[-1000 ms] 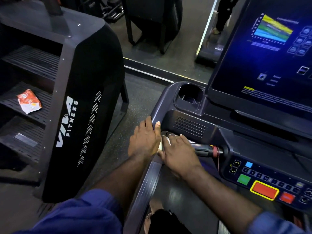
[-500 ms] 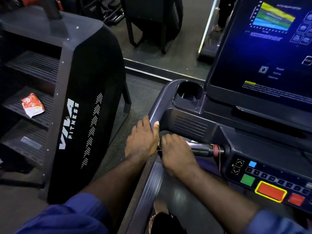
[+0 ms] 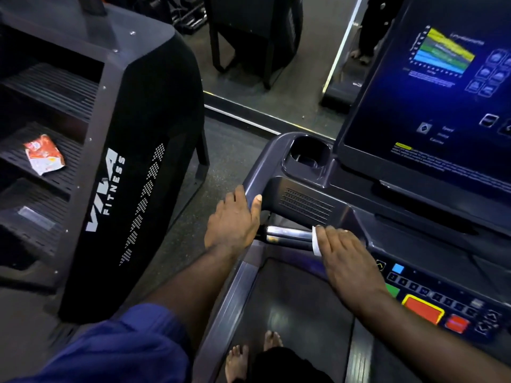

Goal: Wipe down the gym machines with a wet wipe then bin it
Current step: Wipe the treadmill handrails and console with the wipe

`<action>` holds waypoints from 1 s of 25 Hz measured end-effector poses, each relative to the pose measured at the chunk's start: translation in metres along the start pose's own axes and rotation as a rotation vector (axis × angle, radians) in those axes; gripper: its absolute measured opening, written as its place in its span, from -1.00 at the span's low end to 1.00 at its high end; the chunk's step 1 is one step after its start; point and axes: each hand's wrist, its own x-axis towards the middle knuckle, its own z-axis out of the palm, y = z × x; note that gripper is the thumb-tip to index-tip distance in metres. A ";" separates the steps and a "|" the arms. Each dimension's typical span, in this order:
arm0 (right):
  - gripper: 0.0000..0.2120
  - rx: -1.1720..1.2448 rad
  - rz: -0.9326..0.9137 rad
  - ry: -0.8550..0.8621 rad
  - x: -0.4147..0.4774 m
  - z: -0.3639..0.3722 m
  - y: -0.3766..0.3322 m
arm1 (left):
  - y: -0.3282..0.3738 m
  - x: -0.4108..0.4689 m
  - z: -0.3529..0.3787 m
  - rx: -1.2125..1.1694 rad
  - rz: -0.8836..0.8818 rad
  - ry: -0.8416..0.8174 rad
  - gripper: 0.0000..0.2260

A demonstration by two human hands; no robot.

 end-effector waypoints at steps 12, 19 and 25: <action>-0.16 -0.088 -0.388 0.098 0.053 0.010 -0.062 | 0.010 0.000 0.000 0.052 -0.040 0.015 -0.52; -0.33 -0.004 -0.639 0.073 0.016 0.020 0.041 | 0.018 -0.016 0.004 0.172 0.011 0.103 -0.47; -0.63 0.244 -0.508 0.082 -0.002 0.014 0.075 | 0.037 -0.047 0.001 0.222 0.039 0.013 -0.30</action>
